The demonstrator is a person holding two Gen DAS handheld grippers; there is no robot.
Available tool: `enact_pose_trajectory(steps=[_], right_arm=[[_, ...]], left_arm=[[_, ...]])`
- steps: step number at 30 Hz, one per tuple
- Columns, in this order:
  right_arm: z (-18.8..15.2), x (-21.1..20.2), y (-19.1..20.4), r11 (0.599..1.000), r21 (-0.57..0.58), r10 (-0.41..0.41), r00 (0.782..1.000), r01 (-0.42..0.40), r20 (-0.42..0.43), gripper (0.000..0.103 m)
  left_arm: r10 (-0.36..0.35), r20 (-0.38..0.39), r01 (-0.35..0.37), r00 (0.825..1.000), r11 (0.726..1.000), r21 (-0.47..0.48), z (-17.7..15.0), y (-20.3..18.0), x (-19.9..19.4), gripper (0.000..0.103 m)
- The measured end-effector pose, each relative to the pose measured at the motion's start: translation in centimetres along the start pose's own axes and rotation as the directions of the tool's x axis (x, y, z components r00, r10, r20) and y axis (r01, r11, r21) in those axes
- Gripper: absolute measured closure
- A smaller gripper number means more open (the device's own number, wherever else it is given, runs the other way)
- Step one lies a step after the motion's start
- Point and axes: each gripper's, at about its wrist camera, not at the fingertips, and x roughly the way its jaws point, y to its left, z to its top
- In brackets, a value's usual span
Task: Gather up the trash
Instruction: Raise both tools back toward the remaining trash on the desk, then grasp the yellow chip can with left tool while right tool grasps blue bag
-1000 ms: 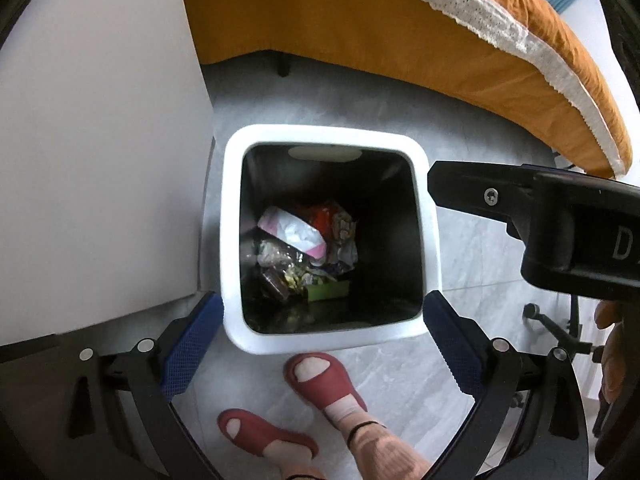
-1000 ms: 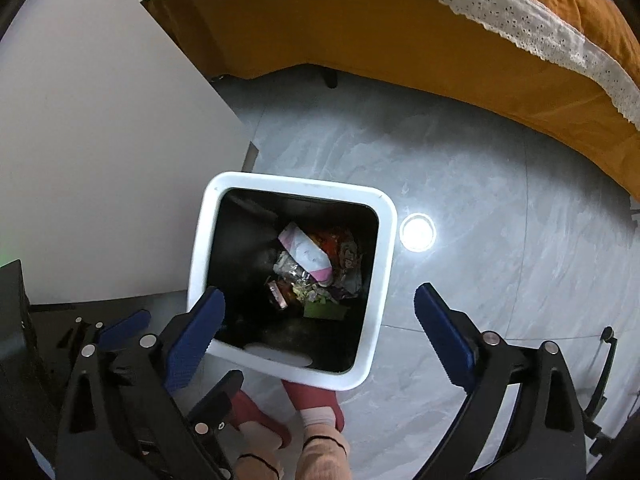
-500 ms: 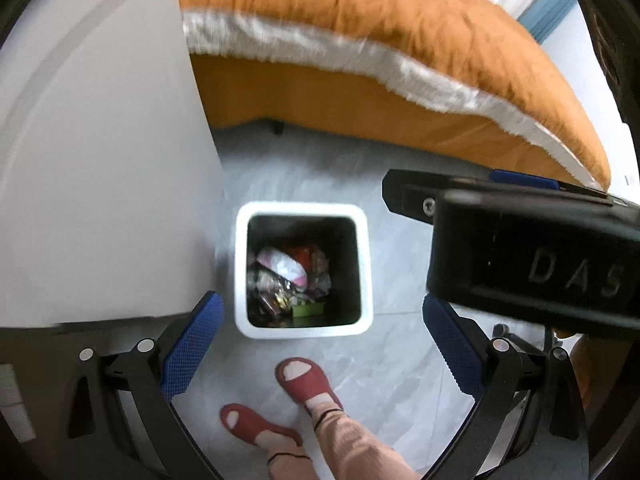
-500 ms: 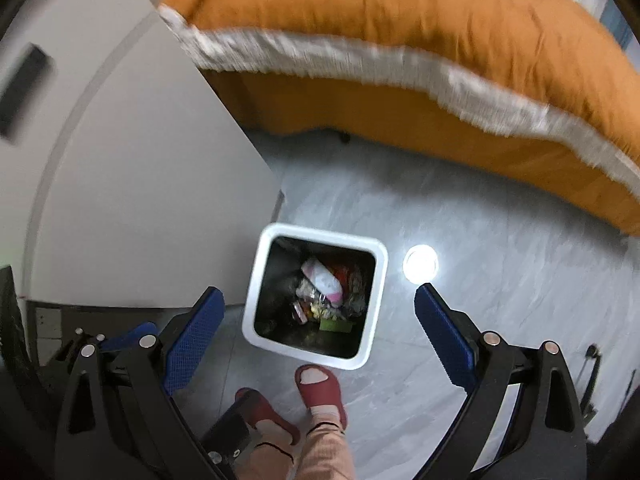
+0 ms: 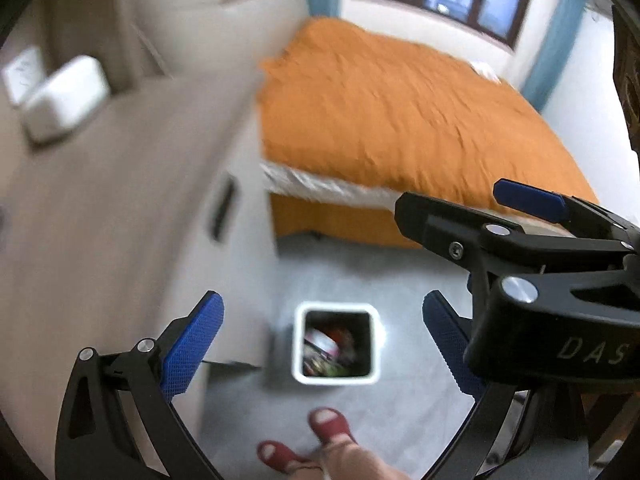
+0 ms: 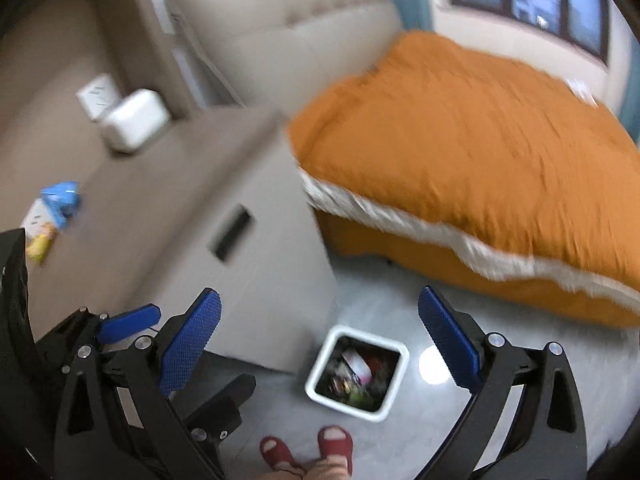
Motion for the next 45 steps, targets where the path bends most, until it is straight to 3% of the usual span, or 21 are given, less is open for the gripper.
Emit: enact_pose_trajectory(steps=[5, 11, 17, 26, 30, 36, 39, 41, 43, 45], right_arm=[[3.3, -0.9, 5.6, 0.985, -0.13, 0.121, 0.992, -0.114, 0.042, 0.005], [5.9, -0.4, 13.1, 0.936, -0.268, 0.249, 0.968, -0.23, 0.037, 0.005], [7.2, 1.2, 21.3, 0.86, -0.398, 0.34, 0.94, -0.319, -0.019, 0.005], [8.0, 5.0, 31.3, 0.761, -0.515, 0.405, 0.909, -0.395, -0.098, 0.005], [8.4, 7.9, 35.7, 0.731, -0.536, 0.415, 0.899, -0.422, -0.142, 0.005], [9.7, 13.1, 40.6, 0.72, -0.512, 0.421, 0.882, -0.468, -0.213, 0.005], [10.4, 15.9, 42.9, 0.725, -0.511, 0.399, 0.887, -0.461, -0.233, 0.005], [10.6, 17.4, 44.3, 0.72, -0.53, 0.381, 0.893, -0.449, -0.239, 0.005], [10.8, 18.3, 45.3, 0.714, -0.537, 0.376, 0.893, -0.449, -0.247, 0.005], [10.9, 19.1, 46.0, 0.713, -0.528, 0.383, 0.887, -0.462, -0.258, 0.005]], left_arm=[[0.072, 0.051, -0.07, 0.996, 0.997, -0.033, 0.3, 3.6, -3.3, 0.005], [0.203, 0.099, -0.187, 0.974, 0.971, -0.147, -0.2, 10.1, -7.7, 0.005], [0.336, 0.105, -0.297, 0.936, 0.914, -0.277, -1.5, 17.0, -11.0, 0.005], [0.496, 0.076, -0.421, 0.865, 0.799, -0.429, -3.7, 26.1, -13.2, 0.005], [0.557, 0.045, -0.477, 0.829, 0.747, -0.463, -4.4, 30.3, -13.1, 0.005], [0.61, 0.008, -0.534, 0.792, 0.699, -0.477, -4.7, 37.5, -11.6, 0.005], [0.604, -0.025, -0.53, 0.796, 0.677, -0.51, -4.9, 40.9, -10.6, 0.005], [0.573, -0.033, -0.498, 0.819, 0.681, -0.537, -5.0, 42.8, -10.1, 0.006], [0.556, -0.036, -0.481, 0.831, 0.683, -0.549, -5.0, 43.9, -9.7, 0.007], [0.52, -0.039, -0.452, 0.853, 0.699, -0.554, -5.1, 44.6, -9.1, 0.02]])
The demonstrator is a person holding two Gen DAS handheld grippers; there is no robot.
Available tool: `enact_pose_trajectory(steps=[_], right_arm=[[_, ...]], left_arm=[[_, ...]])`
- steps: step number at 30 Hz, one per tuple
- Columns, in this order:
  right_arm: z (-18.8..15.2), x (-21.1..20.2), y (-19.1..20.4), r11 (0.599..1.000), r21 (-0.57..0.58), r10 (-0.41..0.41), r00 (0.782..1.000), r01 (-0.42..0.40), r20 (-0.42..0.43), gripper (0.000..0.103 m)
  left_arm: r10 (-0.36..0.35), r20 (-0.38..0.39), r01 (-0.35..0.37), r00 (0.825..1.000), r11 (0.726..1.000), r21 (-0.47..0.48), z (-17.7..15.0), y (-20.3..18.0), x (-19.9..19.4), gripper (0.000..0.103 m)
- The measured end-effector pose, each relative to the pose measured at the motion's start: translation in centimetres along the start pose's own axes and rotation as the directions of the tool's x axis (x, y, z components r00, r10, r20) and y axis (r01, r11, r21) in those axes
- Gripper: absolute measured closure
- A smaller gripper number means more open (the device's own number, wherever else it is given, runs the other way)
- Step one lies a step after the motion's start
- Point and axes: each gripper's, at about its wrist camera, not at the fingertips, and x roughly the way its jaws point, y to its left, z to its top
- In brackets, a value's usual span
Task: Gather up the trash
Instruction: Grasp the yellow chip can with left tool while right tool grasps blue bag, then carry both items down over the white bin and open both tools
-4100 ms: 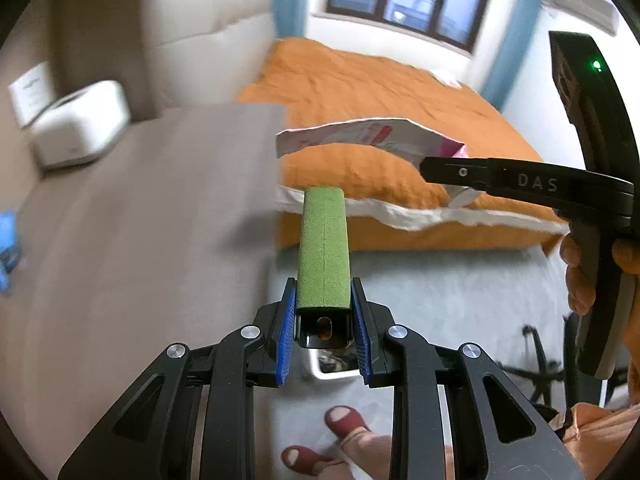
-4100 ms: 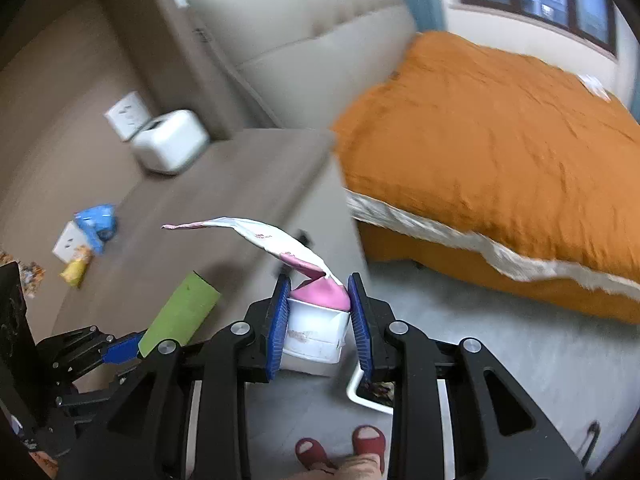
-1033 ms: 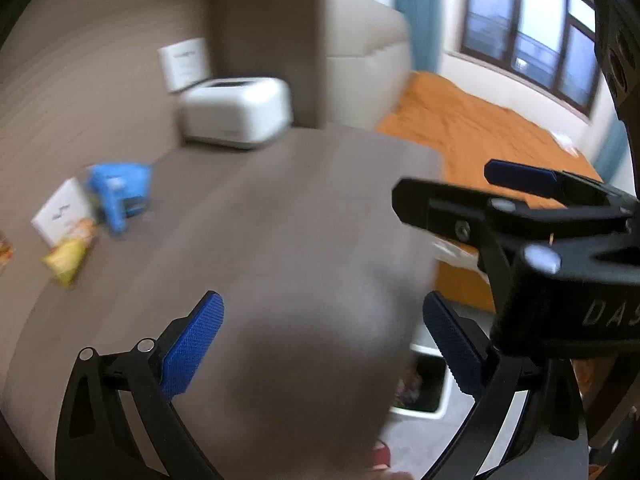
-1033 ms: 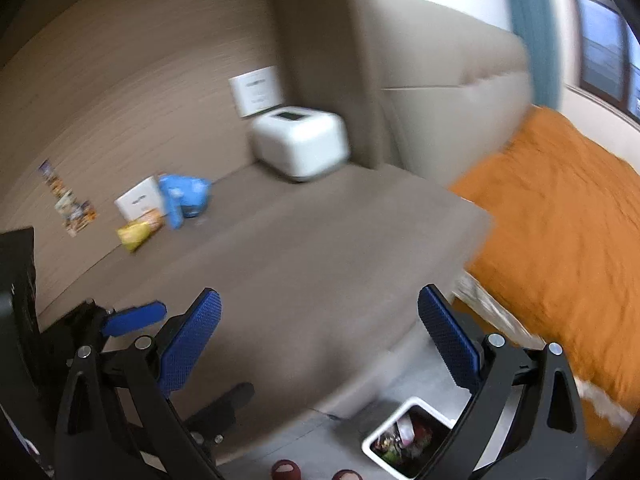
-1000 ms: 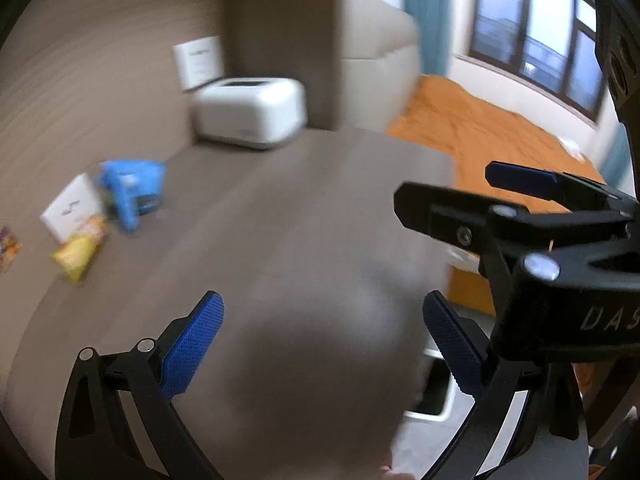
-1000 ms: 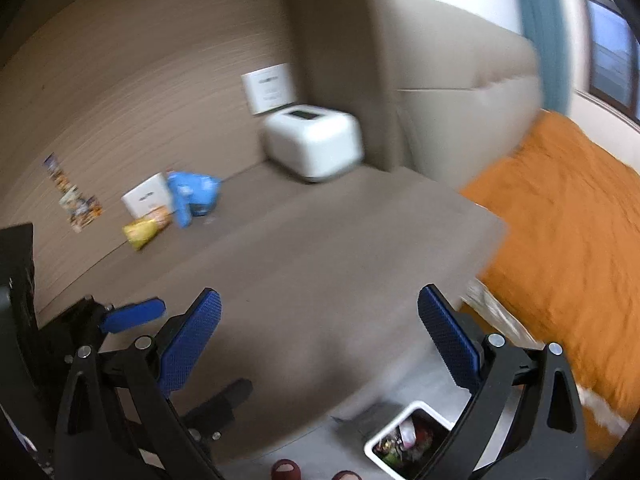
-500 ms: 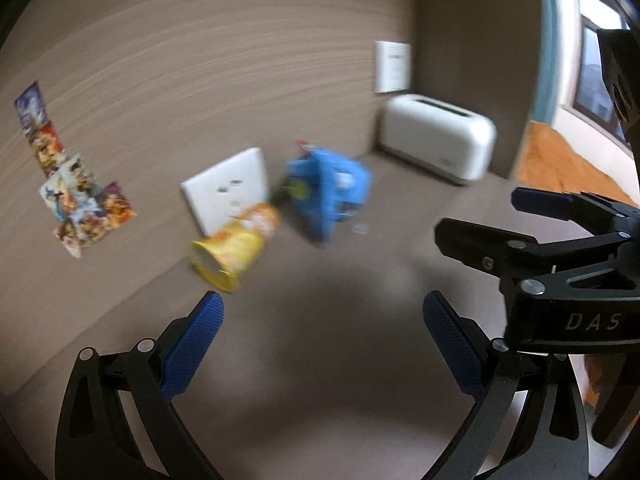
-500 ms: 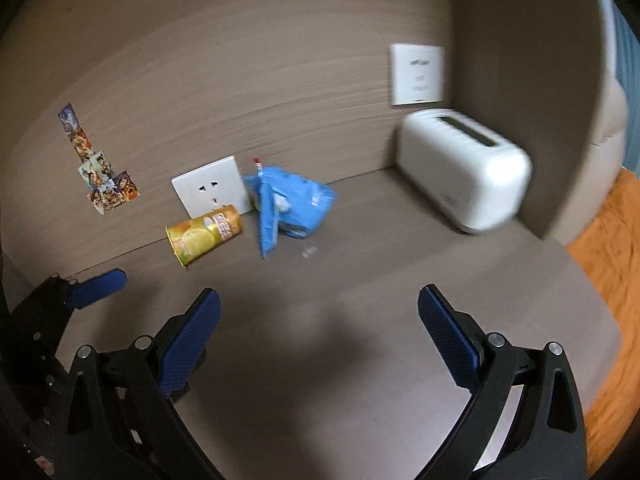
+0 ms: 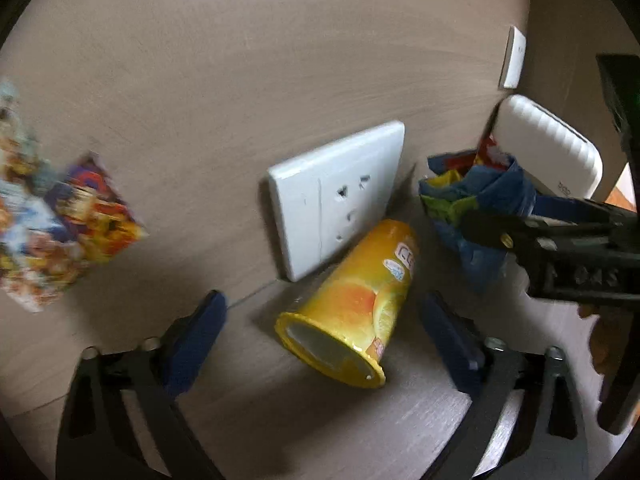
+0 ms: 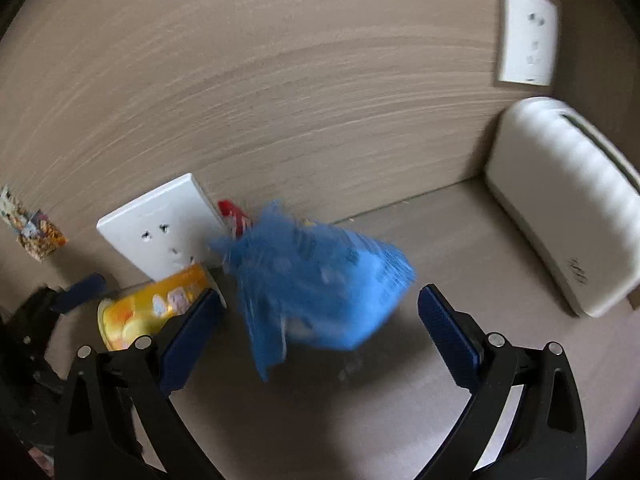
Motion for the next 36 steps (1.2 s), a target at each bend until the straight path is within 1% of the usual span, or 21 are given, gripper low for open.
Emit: enact_pose_trajectory(steps=[1, 2, 3, 5, 9, 12, 16, 19, 22, 24, 26, 28, 29, 32, 33, 35, 36], right_arm=[[0.1, 0.3, 0.0, 1.0, 0.007, 0.001, 1.0, -0.001, -0.001, 0.006], [0.2, 0.6, 0.0, 1.0, 0.013, 0.01, 1.0, -0.01, -0.006, 0.016], [0.2, 0.7, 0.0, 1.0, 0.018, 0.02, 1.0, -0.019, -0.007, 0.023], [-0.1, 0.6, -0.1, 0.999, 0.04, 0.024, 1.0, -0.024, -0.005, 0.027], [-0.8, -0.6, -0.6, 0.997, 0.068, 0.023, 1.0, -0.023, 0.001, 0.028], [-1.7, -2.7, -1.2, 0.996, 0.086, 0.02, 1.0, -0.022, 0.017, 0.028], [-2.9, -6.4, -1.7, 0.994, 0.108, 0.01, 0.999, -0.015, 0.051, 0.028], [-4.1, -9.8, -2.3, 0.993, 0.118, -0.002, 0.996, -0.008, 0.084, 0.028], [-5.6, -14.1, -2.9, 0.992, 0.128, -0.037, 0.99, 0.02, 0.133, 0.028], [-6.4, -16.8, -4.3, 0.989, 0.146, -0.059, 0.986, 0.035, 0.158, 0.028], [-7.1, -18.7, -4.9, 0.984, 0.171, -0.082, 0.98, 0.05, 0.181, 0.028], [-8.5, -21.5, -5.5, 0.978, 0.199, -0.114, 0.971, 0.071, 0.212, 0.028], [-8.8, -22.0, -6.1, 0.975, 0.209, -0.125, 0.967, 0.079, 0.221, 0.028], [-10.8, -24.7, -6.9, 0.962, 0.249, -0.177, 0.953, 0.114, 0.247, 0.028], [-11.3, -25.4, -7.2, 0.957, 0.263, -0.193, 0.949, 0.125, 0.251, 0.028], [-13.0, -27.5, -8.1, 0.942, 0.298, -0.236, 0.937, 0.155, 0.257, 0.028], [-13.6, -28.2, -8.5, 0.935, 0.312, -0.252, 0.933, 0.167, 0.258, 0.028]], left_arm=[[-0.013, -0.01, 0.013, 1.0, 1.0, -0.002, 0.0, 0.0, 0.4, 0.022], [-0.025, -0.019, 0.025, 1.0, 1.0, 0.0, -0.1, -0.1, 0.7, 0.028], [-0.041, -0.028, 0.041, 0.999, 0.999, 0.006, -0.2, -0.3, 1.0, 0.038], [-0.046, -0.022, 0.046, 0.999, 0.999, 0.014, -0.3, -0.7, 1.1, 0.041], [-0.076, -0.011, 0.076, 0.997, 0.997, -0.001, -0.6, -1.2, 0.4, 0.043], [-0.077, 0.002, 0.077, 0.997, 0.997, 0.0, -1.0, -1.4, -0.8, 0.043], [-0.058, 0.024, 0.057, 0.998, 0.998, 0.028, -1.2, -2.9, -3.4, 0.043], [-0.06, 0.044, 0.057, 0.997, 0.997, 0.055, -1.5, -4.5, -6.0, 0.043], [-0.08, 0.058, 0.075, 0.995, 0.994, 0.077, -1.9, -6.4, -8.8, 0.043], [-0.099, 0.072, 0.092, 0.992, 0.991, 0.102, -2.2, -8.1, -10.7, 0.043], [-0.118, 0.087, 0.107, 0.989, 0.986, 0.125, -2.6, -9.1, -12.4, 0.043], [-0.146, 0.101, 0.129, 0.984, 0.979, 0.159, -3.0, -10.9, -14.1, 0.043], [-0.164, 0.104, 0.144, 0.981, 0.973, 0.178, -3.1, -11.9, -14.9, 0.043], [-0.207, 0.108, 0.178, 0.972, 0.957, 0.231, -3.1, -15.0, -15.8, 0.043], [-0.227, 0.108, 0.193, 0.968, 0.945, 0.263, -3.4, -16.4, -16.4, 0.043], [-0.258, 0.102, 0.218, 0.961, 0.929, 0.3, -3.8, -18.0, -17.0, 0.043], [-0.279, 0.096, 0.235, 0.955, 0.916, 0.324, -4.1, -19.1, -17.4, 0.043]])
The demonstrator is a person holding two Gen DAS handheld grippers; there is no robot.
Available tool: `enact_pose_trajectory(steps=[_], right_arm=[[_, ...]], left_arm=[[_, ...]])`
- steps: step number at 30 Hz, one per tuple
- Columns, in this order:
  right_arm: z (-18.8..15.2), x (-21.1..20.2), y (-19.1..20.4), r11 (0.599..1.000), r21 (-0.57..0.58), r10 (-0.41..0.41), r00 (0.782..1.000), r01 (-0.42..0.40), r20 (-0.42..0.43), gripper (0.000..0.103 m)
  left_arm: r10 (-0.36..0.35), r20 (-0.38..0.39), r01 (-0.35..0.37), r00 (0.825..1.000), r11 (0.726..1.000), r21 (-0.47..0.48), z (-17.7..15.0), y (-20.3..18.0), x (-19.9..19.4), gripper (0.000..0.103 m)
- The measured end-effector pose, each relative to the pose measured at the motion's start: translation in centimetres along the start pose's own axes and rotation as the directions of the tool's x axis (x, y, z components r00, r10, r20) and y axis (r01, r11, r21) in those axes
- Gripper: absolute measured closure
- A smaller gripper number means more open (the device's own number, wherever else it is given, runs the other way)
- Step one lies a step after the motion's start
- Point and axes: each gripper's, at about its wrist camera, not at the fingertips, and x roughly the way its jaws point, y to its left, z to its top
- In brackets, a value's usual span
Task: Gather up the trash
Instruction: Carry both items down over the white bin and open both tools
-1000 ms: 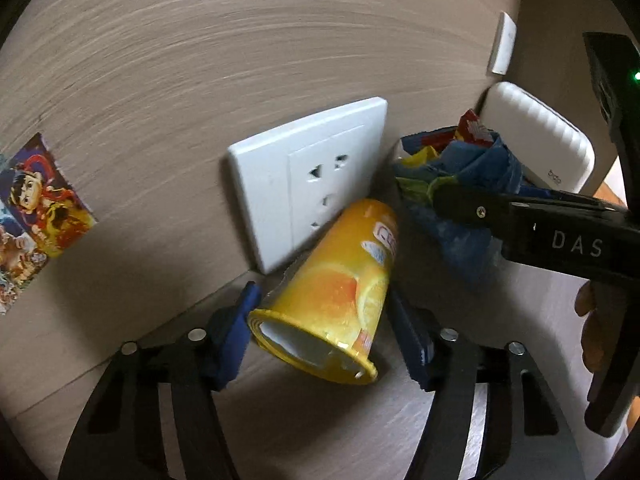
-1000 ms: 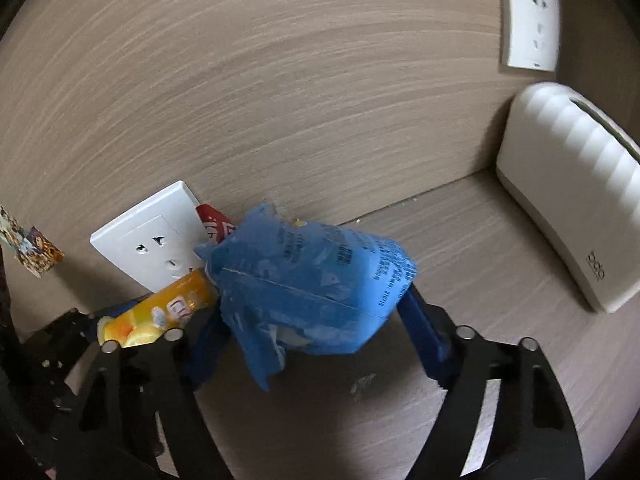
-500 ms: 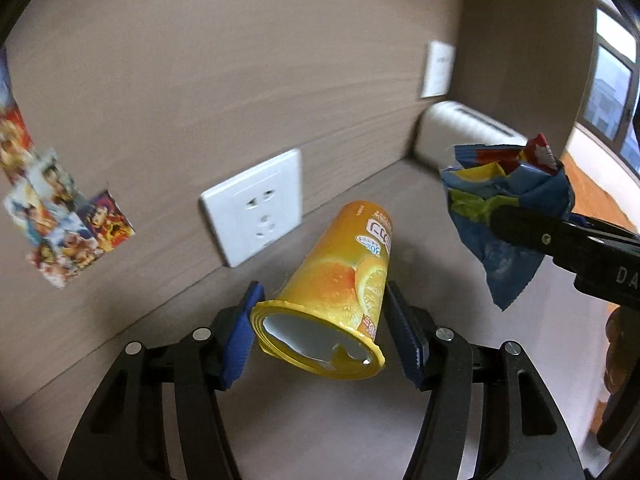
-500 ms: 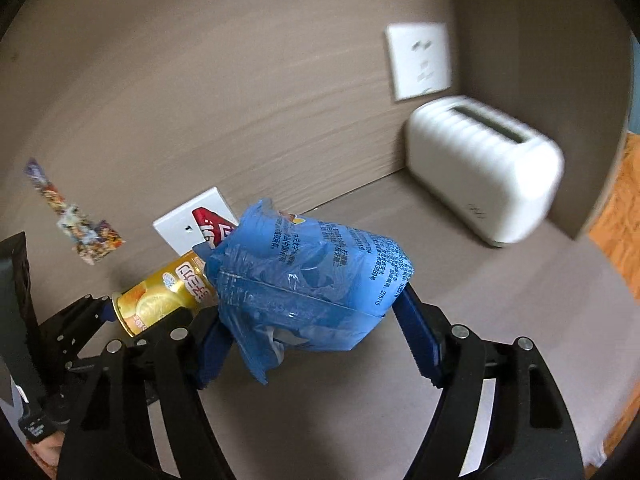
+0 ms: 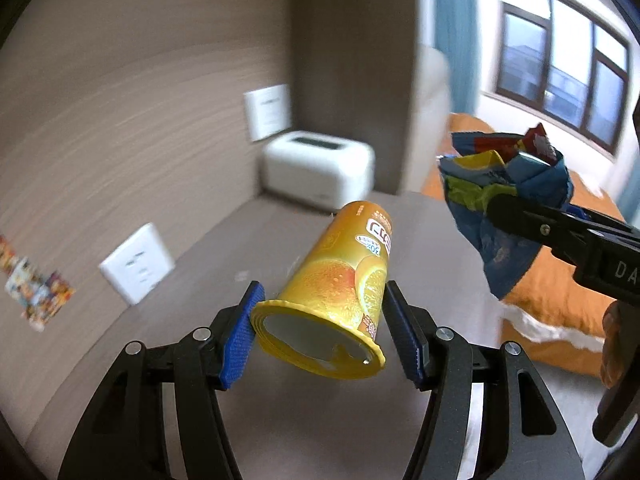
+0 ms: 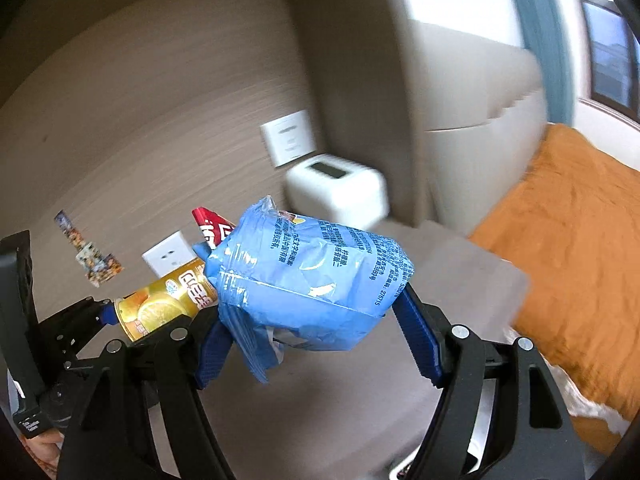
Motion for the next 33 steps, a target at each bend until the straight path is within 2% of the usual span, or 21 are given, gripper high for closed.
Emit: enact_pose_trajectory(steps=[8, 17, 24, 30, 33], right_arm=[[-3.1, -5.3, -6.3, 0.984, 0.104, -0.146, 0.989, 0.146, -0.002, 0.028], [-7.8, -8.7, -12.0, 0.941, 0.211, -0.254, 0.965, 0.263, -0.072, 0.028], [-13.0, -7.9, -16.1, 0.901, 0.275, -0.296, 0.939, 0.335, -0.173, 0.028], [-19.0, -4.5, -20.0, 0.859, 0.34, -0.291, 0.911, 0.383, -0.291, 0.028], [-22.5, -2.0, -22.0, 0.843, 0.363, -0.268, 0.895, 0.397, -0.356, 0.028]], left_arm=[[-0.149, -0.029, 0.152, 0.988, 0.976, 0.154, -0.3, -9.0, 0.6, 0.043], [-0.259, -0.133, 0.287, 0.957, 0.915, 0.283, -2.9, -17.6, 2.7, 0.043], [-0.298, -0.256, 0.372, 0.92, 0.87, 0.323, -7.2, -22.6, 6.5, 0.043], [-0.315, -0.368, 0.433, 0.875, 0.849, 0.303, -12.6, -25.5, 11.5, 0.043], [-0.334, -0.424, 0.469, 0.842, 0.842, 0.267, -16.0, -26.3, 15.0, 0.043]])
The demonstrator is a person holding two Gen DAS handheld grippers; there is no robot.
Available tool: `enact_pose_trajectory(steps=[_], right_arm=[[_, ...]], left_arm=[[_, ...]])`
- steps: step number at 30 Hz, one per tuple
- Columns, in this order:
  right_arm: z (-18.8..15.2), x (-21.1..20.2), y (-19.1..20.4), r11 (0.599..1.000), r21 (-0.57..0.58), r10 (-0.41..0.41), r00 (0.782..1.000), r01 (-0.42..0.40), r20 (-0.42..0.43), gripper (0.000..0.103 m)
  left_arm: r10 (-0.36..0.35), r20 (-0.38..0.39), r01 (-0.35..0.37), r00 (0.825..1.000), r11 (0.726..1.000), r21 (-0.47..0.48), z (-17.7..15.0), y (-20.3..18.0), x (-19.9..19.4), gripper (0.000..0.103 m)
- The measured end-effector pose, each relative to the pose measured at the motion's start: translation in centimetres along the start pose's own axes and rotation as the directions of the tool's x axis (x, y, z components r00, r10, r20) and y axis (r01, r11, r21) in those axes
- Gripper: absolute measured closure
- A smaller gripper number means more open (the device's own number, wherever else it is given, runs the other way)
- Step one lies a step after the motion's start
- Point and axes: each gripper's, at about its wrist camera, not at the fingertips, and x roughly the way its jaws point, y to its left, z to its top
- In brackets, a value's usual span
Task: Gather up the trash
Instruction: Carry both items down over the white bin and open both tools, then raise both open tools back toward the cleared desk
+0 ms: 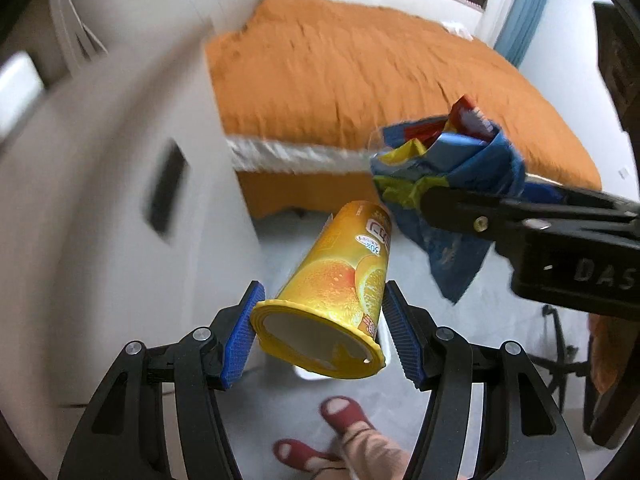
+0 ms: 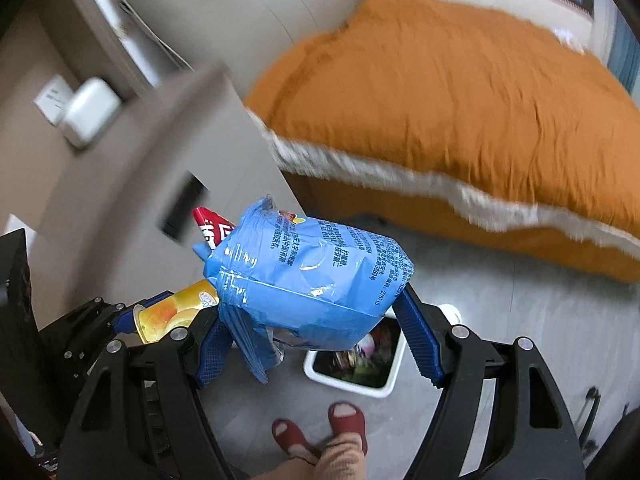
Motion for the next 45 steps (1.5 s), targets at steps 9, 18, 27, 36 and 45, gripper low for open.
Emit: enact_pose_trajectory(steps=[9, 18, 27, 36, 45], right_arm=[[-5.7, 14.2, -4.7, 0.999, 0.023, -0.031, 0.985, 0.036, -0.17, 0.028], [-12.0, 27.5, -7.8, 0.994, -0.064, -0.099, 0.947, 0.083, -0.306, 0.004], [-12.6, 27.7, -8.2, 0.996, -0.062, -0.086, 0.932, 0.068, -0.351, 0.004], [-10.3, 20.6, -5.6, 0.994, -0.089, -0.088, 0.945, 0.063, -0.316, 0.004], [-5.0, 6.7, -2.9, 0.997, -0.074, -0.048, 0.987, 0.037, -0.155, 0.004]], left_arm=[[-0.045, -0.142, 0.041, 0.989, 0.999, -0.032, -5.4, 0.2, 14.8, 0.047], [-0.042, -0.249, 0.036, 0.967, 0.999, -0.031, -11.7, 0.5, 28.7, 0.005], [-0.044, -0.272, 0.027, 0.961, 0.997, -0.065, -12.7, 1.0, 28.5, 0.005], [-0.051, -0.231, 0.03, 0.972, 0.995, -0.093, -10.2, 0.2, 20.2, 0.005], [-0.044, -0.068, 0.038, 0.997, 0.996, -0.081, -4.6, -2.5, 5.9, 0.005]])
